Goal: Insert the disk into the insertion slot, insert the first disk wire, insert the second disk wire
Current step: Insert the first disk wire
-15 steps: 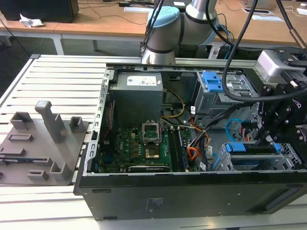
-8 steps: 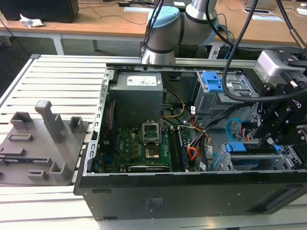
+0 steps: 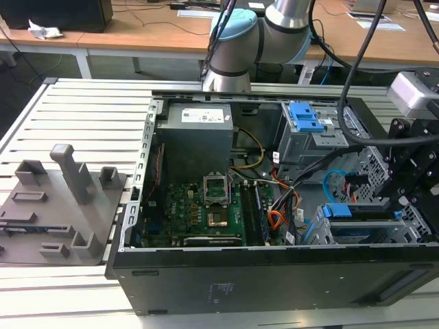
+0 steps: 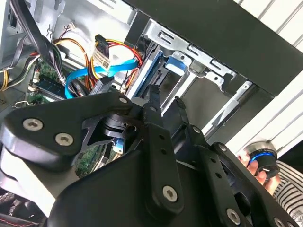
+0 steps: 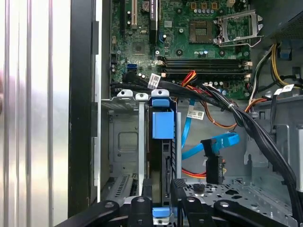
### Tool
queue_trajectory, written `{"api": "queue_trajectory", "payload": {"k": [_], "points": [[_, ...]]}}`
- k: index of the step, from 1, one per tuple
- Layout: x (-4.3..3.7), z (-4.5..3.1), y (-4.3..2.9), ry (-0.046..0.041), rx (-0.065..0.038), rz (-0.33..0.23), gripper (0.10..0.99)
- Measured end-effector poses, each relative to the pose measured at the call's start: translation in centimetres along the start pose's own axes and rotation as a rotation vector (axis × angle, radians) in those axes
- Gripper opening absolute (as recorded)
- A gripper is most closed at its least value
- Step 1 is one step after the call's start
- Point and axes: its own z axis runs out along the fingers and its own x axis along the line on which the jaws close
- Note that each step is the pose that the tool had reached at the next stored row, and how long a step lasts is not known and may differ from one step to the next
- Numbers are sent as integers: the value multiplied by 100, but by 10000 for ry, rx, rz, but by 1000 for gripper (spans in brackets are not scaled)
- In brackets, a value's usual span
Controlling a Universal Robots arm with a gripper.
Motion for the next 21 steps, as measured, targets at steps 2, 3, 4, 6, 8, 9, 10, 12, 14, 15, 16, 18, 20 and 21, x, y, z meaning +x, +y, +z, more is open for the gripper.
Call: {"api": "queue_trajectory", "payload": {"k": [2,3,4,6,8,9,10,12,14,15,16,18,20,21], "points": [[-31,-52,3,-3,-1,-1,302],[-98,-53,4,2,0,-1,302],[-191,-54,6,8,0,0,302],[-298,-55,9,30,0,2,302],[-432,-55,20,40,1,2,302],[-446,-54,46,41,0,1,302],[-447,-48,99,41,1,1,302],[-447,-32,143,43,2,2,302],[-466,5,181,45,1,6,302],[-479,37,187,46,1,7,302],[-482,57,187,47,2,5,302],[-483,97,186,61,2,7,302],[-483,99,186,87,2,9,302],[-483,101,186,89,2,9,302]]}}
